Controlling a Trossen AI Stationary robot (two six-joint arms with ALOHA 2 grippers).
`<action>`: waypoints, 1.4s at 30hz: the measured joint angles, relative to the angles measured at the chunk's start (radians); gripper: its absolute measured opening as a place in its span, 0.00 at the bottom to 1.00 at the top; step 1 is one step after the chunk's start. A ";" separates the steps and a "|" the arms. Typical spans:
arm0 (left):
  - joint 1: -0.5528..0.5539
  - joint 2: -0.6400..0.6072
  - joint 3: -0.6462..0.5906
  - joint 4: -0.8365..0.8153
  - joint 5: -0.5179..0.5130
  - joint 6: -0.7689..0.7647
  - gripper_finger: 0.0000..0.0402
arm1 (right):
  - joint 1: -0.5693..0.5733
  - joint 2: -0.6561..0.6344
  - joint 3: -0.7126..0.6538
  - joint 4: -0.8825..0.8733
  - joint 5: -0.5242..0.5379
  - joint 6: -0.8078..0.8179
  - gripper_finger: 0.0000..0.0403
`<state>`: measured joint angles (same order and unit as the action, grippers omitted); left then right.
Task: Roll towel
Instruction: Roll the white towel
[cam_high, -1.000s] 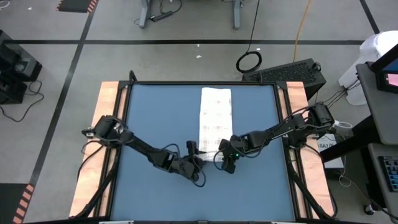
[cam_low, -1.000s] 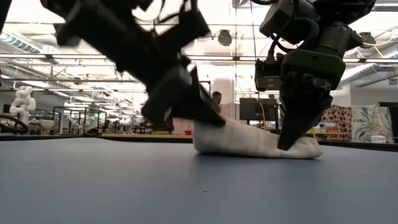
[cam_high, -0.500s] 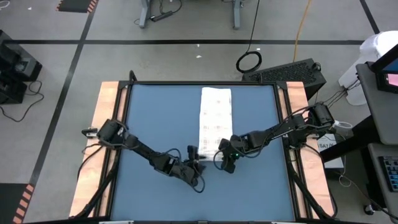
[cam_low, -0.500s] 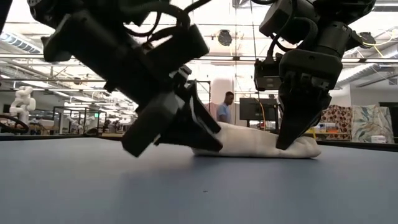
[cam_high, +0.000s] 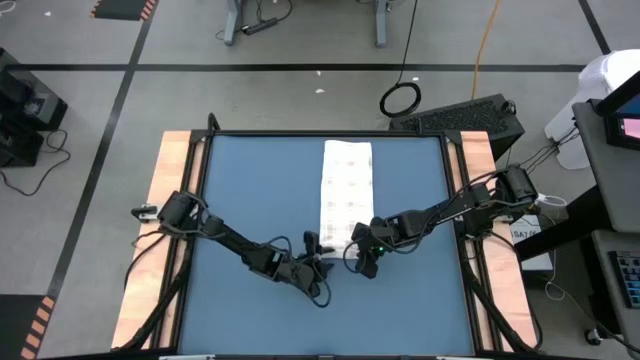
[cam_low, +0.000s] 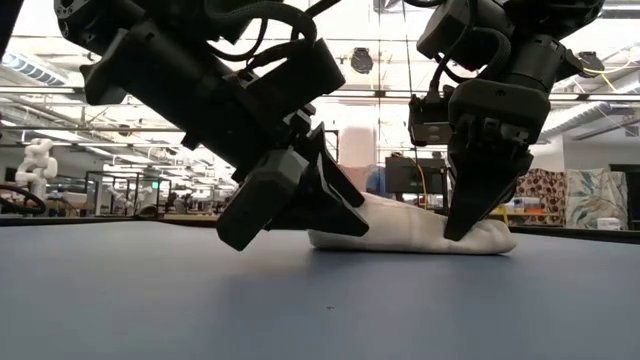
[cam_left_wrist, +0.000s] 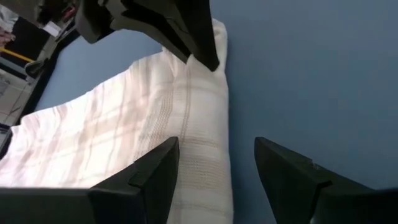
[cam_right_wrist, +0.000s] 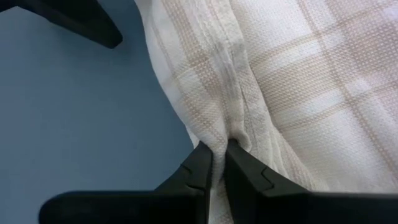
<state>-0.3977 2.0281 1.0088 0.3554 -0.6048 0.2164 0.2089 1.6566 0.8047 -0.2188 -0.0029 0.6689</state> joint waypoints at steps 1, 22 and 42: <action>0.000 0.000 0.000 0.004 -0.004 0.003 0.54 | 0.000 0.000 0.000 0.000 0.000 0.000 0.07; 0.128 -0.005 0.003 -0.112 0.205 -0.172 0.54 | 0.003 0.000 0.000 0.005 -0.003 -0.026 0.07; 0.231 -0.011 0.003 -0.175 0.548 -0.478 0.10 | 0.298 -0.116 0.000 -0.049 0.376 -0.280 0.54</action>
<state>-0.1671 2.0172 1.0115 0.1806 -0.0569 -0.2614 0.5065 1.5401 0.8047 -0.2680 0.3733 0.3886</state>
